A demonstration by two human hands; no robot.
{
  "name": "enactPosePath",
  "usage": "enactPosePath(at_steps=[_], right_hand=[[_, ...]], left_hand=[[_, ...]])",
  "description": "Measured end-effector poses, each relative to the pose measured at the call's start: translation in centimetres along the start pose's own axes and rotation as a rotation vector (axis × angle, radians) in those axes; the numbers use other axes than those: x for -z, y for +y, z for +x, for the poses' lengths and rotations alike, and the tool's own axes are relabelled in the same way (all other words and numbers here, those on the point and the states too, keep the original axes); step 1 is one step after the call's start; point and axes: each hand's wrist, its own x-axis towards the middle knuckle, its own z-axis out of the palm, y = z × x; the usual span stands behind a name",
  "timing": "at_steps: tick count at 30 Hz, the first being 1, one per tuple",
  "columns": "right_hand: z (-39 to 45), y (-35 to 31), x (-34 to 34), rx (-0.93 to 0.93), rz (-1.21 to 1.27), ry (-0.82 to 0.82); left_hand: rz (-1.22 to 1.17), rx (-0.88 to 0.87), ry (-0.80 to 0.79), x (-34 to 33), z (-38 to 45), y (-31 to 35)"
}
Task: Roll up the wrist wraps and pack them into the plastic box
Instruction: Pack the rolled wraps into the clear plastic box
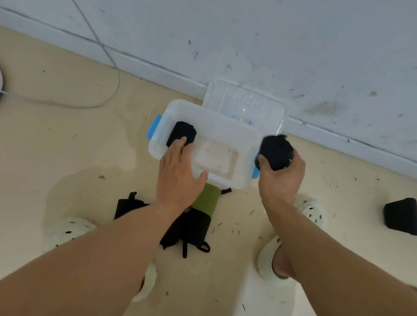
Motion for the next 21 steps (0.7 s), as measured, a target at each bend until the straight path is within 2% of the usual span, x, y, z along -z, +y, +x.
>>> enactPosePath(at_steps=[2,4,6,9,12,15,18,21], right_hand=[[-0.4,-3.3,-1.6,0.100,0.033,-0.112],[-0.7,-5.0,-3.7,0.092,0.038,-0.247],[-0.6,-5.4,-6.4,-0.025,-0.009,-0.383],[-0.1,-3.7,-10.3,-0.310,-0.064,-0.512],[0.6,-2.4,-13.1,-0.526,-0.043,-0.533],[1.9,-2.2,-15.1,-0.627,0.008,-0.528],[2.6,-1.4,-16.3,-0.672,-0.048,-0.531],[2.5,-1.2,-17.4,-0.642,-0.098,-0.515]], left_hand=[[0.101,0.053,-0.081,0.6,1.0,-1.9],[0.194,0.073,-0.145,1.2,2.0,-3.7],[0.206,0.127,-0.228,1.8,3.1,-4.8],[0.157,0.194,-0.343,2.2,4.6,-5.0],[0.116,0.212,-0.377,1.8,5.1,-5.0],[0.069,0.215,-0.349,1.5,5.1,-5.1],[0.048,0.226,-0.338,1.2,5.2,-5.2],[0.053,0.232,-0.343,0.9,5.2,-5.1]])
